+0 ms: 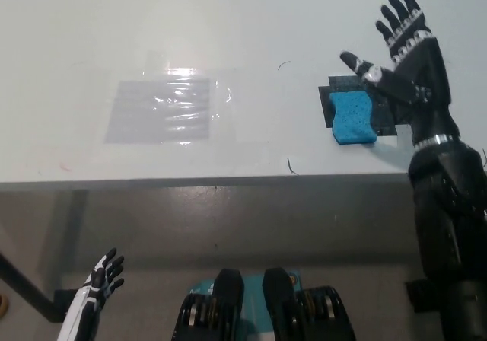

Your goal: A soft sponge is kept on the balc marked spot on the table infront of the robot and it uses its right hand fist to press down on it and drrags it across the table in a back and forth manner twice to clean it

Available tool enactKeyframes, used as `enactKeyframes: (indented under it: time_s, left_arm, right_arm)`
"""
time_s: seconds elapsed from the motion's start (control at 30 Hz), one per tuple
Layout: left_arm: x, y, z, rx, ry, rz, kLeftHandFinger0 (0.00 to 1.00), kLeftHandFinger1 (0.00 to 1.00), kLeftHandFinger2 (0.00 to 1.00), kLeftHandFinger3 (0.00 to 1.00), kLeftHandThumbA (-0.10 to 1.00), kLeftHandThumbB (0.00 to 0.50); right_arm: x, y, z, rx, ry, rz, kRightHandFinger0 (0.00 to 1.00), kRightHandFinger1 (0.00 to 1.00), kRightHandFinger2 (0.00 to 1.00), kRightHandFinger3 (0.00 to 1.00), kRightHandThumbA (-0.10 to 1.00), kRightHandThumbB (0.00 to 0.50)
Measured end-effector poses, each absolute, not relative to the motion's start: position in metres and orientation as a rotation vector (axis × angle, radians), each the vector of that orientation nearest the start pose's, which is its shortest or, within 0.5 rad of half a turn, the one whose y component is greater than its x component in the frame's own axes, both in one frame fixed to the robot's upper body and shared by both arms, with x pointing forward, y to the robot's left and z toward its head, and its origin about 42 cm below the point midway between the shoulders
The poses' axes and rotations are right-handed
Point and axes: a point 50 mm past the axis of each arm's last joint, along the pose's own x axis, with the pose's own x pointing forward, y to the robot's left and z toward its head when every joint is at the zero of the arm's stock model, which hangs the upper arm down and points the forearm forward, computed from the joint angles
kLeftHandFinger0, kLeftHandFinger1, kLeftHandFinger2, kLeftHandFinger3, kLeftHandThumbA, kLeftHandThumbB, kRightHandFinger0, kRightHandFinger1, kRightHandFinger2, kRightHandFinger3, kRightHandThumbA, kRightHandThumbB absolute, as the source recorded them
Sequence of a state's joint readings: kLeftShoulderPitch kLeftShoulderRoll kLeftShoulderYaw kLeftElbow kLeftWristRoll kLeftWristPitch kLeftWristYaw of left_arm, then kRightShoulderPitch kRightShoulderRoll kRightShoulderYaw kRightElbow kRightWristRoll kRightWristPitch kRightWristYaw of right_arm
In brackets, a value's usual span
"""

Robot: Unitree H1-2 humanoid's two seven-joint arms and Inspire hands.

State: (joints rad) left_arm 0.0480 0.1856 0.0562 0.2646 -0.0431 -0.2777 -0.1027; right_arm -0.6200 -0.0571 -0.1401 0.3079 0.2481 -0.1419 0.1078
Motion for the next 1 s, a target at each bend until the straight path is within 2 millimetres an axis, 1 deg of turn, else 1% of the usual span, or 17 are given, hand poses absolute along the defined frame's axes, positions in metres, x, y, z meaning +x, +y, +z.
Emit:
enactKeyframes:
  time_s: [0.07, 0.1, 0.2, 0.23, 0.3, 0.37, 0.4, 0.43, 0.5, 0.57, 0.6, 0.67, 0.73, 0.8, 0.9, 0.97, 1.0]
  left_arm:
    - [0.254, 0.296, 0.038, 0.144, 0.037, -0.027, 1.0, 1.0, 1.0, 1.0, 1.0, 0.498]
    - [0.254, 0.296, 0.038, 0.144, 0.038, -0.027, 1.0, 1.0, 1.0, 1.0, 1.0, 0.494]
    - [0.253, 0.296, 0.036, 0.144, 0.044, -0.026, 1.0, 1.0, 1.0, 1.0, 1.0, 0.499]
    - [0.253, 0.297, 0.035, 0.143, 0.047, -0.026, 1.0, 1.0, 1.0, 1.0, 1.0, 0.5]
    - [0.253, 0.297, 0.035, 0.143, 0.049, -0.026, 1.0, 1.0, 1.0, 1.0, 1.0, 0.494]
    - [0.253, 0.297, 0.034, 0.143, 0.051, -0.026, 1.0, 1.0, 1.0, 1.0, 1.0, 0.498]
    - [0.253, 0.297, 0.034, 0.143, 0.051, -0.026, 1.0, 1.0, 1.0, 1.0, 1.0, 0.496]
    - [0.253, 0.297, 0.034, 0.143, 0.051, -0.026, 1.0, 1.0, 1.0, 1.0, 1.0, 0.496]
    - [0.253, 0.297, 0.034, 0.143, 0.051, -0.026, 1.0, 1.0, 1.0, 1.0, 1.0, 0.5]
    - [0.254, 0.297, 0.035, 0.144, 0.049, -0.027, 1.0, 1.0, 1.0, 1.0, 1.0, 0.5]
    - [0.255, 0.297, 0.035, 0.146, 0.046, -0.028, 1.0, 1.0, 1.0, 1.0, 1.0, 0.487]
    - [0.258, 0.298, 0.037, 0.15, 0.039, -0.032, 1.0, 1.0, 1.0, 1.0, 1.0, 0.478]
    - [0.264, 0.298, 0.041, 0.156, 0.026, -0.039, 1.0, 1.0, 1.0, 1.0, 1.0, 0.481]
    - [0.268, 0.297, 0.044, 0.159, 0.017, -0.043, 1.0, 1.0, 1.0, 1.0, 1.0, 0.488]
    - [0.27, 0.296, 0.045, 0.162, 0.012, -0.054, 1.0, 1.0, 1.0, 1.0, 1.0, 0.482]
    - [0.271, 0.295, 0.046, 0.163, 0.01, -0.063, 1.0, 1.0, 1.0, 1.0, 1.0, 0.481]
    - [0.272, 0.294, 0.046, 0.163, 0.009, -0.066, 1.0, 1.0, 1.0, 1.0, 1.0, 0.47]
  right_arm:
    - [0.444, -0.212, 0.241, 0.207, -0.45, 0.125, 1.0, 1.0, 1.0, 1.0, 1.0, 0.419]
    - [0.436, -0.214, 0.237, 0.204, -0.452, 0.123, 1.0, 1.0, 1.0, 1.0, 1.0, 0.42]
    - [0.413, -0.22, 0.226, 0.195, -0.453, 0.116, 1.0, 1.0, 1.0, 1.0, 1.0, 0.322]
    - [0.4, -0.223, 0.22, 0.19, -0.451, 0.112, 1.0, 1.0, 1.0, 1.0, 1.0, 0.352]
    - [0.382, -0.226, 0.214, 0.182, -0.456, 0.11, 1.0, 1.0, 1.0, 1.0, 1.0, 0.369]
    - [0.358, -0.231, 0.206, 0.171, -0.455, 0.109, 1.0, 1.0, 1.0, 1.0, 1.0, 0.351]
    - [0.353, -0.232, 0.205, 0.169, -0.455, 0.109, 1.0, 1.0, 1.0, 1.0, 1.0, 0.336]
    - [0.337, -0.235, 0.201, 0.161, -0.452, 0.111, 1.0, 1.0, 1.0, 1.0, 1.0, 0.323]
    - [0.317, -0.238, 0.201, 0.152, -0.464, 0.124, 1.0, 1.0, 1.0, 1.0, 1.0, 0.3]
    - [0.296, -0.238, 0.202, 0.145, -0.473, 0.156, 1.0, 1.0, 1.0, 1.0, 1.0, 0.301]
    - [0.287, -0.236, 0.204, 0.148, -0.485, 0.179, 1.0, 1.0, 1.0, 1.0, 1.0, 0.259]
    - [0.272, -0.23, 0.206, 0.163, -0.495, 0.237, 1.0, 1.0, 1.0, 1.0, 1.0, 0.251]
    - [0.265, -0.223, 0.198, 0.211, -0.467, 0.288, 1.0, 1.0, 1.0, 1.0, 1.0, 0.254]
    - [0.267, -0.217, 0.187, 0.259, -0.426, 0.297, 1.0, 1.0, 1.0, 1.0, 1.0, 0.249]
    - [0.276, -0.205, 0.154, 0.342, -0.306, 0.265, 1.0, 1.0, 1.0, 1.0, 1.0, 0.226]
    - [0.281, -0.201, 0.133, 0.366, -0.235, 0.243, 1.0, 1.0, 1.0, 1.0, 1.0, 0.184]
    - [0.285, -0.201, 0.122, 0.373, -0.198, 0.231, 1.0, 1.0, 1.0, 1.0, 1.0, 0.184]
